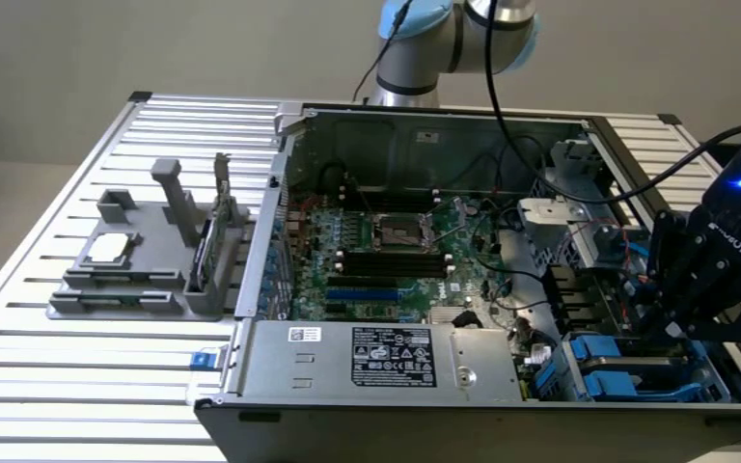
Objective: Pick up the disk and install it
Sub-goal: 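Insert the first disk wire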
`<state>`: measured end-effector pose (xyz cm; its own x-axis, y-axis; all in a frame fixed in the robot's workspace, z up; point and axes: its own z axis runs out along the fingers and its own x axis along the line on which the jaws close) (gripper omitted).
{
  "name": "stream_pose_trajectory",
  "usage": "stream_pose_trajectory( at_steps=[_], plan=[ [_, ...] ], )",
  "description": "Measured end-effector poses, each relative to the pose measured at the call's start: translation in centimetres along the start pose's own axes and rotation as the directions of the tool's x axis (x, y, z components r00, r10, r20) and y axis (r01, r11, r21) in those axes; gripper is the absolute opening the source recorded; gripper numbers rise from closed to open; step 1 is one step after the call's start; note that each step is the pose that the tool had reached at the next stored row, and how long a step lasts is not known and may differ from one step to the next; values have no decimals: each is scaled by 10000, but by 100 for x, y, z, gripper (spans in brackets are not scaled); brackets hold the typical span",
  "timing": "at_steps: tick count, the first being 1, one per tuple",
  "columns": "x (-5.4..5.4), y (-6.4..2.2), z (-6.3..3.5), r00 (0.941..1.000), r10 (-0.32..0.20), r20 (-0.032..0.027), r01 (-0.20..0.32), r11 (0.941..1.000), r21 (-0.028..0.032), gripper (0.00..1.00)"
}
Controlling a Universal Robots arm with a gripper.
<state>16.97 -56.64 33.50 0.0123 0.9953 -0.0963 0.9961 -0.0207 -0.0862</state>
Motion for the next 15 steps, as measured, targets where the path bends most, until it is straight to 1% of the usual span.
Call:
stream_pose_trajectory(
  at_steps=[15],
  plan=[
    [1,24,9,10000,0,0,0,10000,-1,16]
  ],
)
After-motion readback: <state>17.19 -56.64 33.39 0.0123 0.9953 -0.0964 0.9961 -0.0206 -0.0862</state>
